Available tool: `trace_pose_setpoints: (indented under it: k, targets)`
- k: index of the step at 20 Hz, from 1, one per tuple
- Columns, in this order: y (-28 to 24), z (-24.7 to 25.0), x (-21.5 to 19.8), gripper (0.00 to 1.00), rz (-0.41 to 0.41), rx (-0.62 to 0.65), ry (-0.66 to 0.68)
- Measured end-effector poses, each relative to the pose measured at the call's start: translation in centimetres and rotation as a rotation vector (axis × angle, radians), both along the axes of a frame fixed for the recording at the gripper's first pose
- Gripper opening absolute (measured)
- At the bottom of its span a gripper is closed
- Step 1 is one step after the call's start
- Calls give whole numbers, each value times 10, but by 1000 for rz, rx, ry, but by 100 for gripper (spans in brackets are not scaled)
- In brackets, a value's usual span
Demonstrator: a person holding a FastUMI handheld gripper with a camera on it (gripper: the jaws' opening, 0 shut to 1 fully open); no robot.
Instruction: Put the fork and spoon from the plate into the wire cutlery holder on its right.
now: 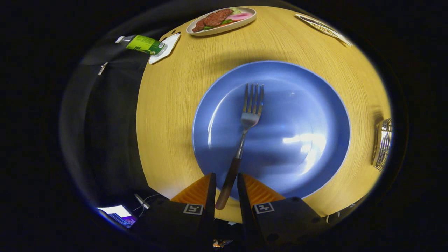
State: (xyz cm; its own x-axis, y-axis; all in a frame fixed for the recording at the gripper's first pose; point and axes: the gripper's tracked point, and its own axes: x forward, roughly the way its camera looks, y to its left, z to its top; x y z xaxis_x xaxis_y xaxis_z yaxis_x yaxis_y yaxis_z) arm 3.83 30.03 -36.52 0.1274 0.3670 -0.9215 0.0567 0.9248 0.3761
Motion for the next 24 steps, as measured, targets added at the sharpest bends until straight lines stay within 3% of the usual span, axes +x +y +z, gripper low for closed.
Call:
trace_pose_setpoints:
  k: [2, 5, 12, 24]
  targets:
    - [-4, 2, -3, 24, -43, 11, 24]
    - [-8, -1, 0, 13, -58, 30, 25]
    - [-11, 18, 3, 9, -18, 117, -36]
    - [-83, 89, -16, 8, 75, 68, -213]
